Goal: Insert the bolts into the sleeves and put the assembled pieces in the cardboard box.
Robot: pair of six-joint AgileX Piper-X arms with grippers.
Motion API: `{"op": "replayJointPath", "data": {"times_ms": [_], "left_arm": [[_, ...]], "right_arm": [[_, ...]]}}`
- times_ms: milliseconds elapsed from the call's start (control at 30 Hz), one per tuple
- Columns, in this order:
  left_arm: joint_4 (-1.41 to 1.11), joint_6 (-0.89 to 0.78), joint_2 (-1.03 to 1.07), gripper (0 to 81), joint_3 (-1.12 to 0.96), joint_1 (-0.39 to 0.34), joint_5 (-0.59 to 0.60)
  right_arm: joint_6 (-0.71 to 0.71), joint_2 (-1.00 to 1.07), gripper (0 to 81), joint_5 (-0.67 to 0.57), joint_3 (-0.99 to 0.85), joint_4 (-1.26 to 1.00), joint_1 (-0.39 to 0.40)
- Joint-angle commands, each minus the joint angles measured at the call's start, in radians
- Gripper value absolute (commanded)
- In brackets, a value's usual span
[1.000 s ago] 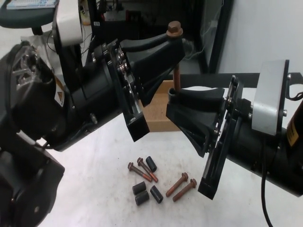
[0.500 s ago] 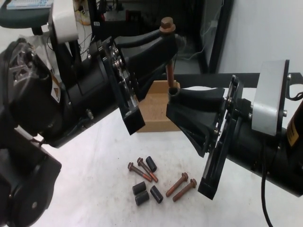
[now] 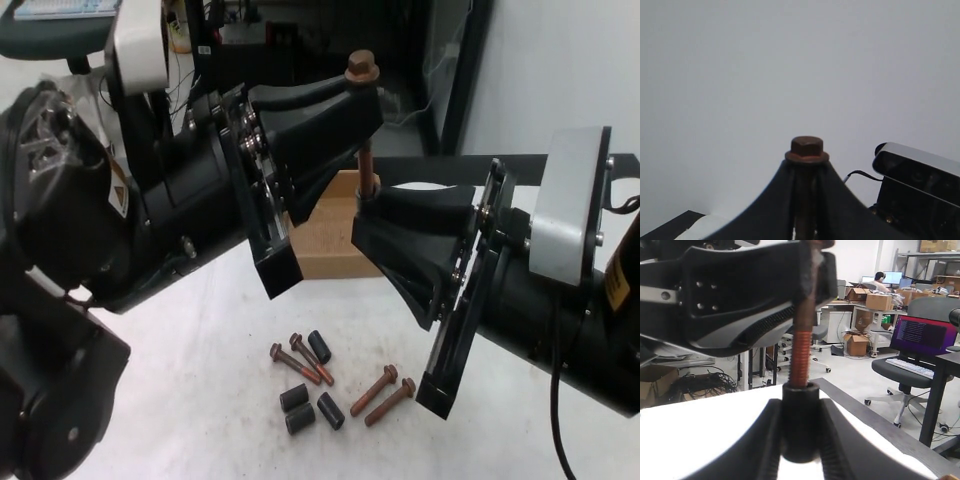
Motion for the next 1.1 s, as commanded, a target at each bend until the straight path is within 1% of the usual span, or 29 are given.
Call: {"op": "replayJointPath", "data": {"times_ms": [0,267,433,633,800,867,933,967,1067], "left_arm": [[-0.002,-0.011,-0.006,0.3,-0.010,0.000,0.037],[0.035,-0.018,-0.006,0.3,-0.010,0.000,0.027],[0.102,0.060,-0.006,0.3,-0.010,0.000,0.027],[0.123,0.066,-0.006,0.3,-0.010,0.000,-0.042],[0.129,0.066,-0.006,0.4,-0.010,0.000,-0.047],[0.150,0.062,-0.006,3.7,-0.010,0.000,-0.047],[0.167,0.057,-0.006,10.0,-0.010,0.000,-0.037],[0.175,0.054,-0.006,15.5,-0.010,0.000,-0.025],[0.182,0.054,-0.006,28.5,-0.010,0.000,0.002]], "right_arm": [[-0.003,0.000,0.8,0.021,-0.010,-0.013,-0.003],[-0.001,0.000,0.8,0.016,-0.012,-0.017,-0.003],[-0.001,0.000,0.8,0.016,-0.012,-0.047,-0.003],[-0.001,0.000,0.8,0.016,-0.012,-0.052,-0.003],[-0.001,0.000,0.8,0.016,-0.012,-0.052,-0.003],[-0.001,0.000,0.8,0.016,-0.012,-0.052,-0.003],[-0.001,0.000,0.8,0.016,-0.012,-0.052,-0.003],[-0.001,0.000,0.8,0.016,-0.012,-0.052,-0.003],[-0.001,0.000,0.8,0.016,-0.012,-0.052,-0.003]]}}
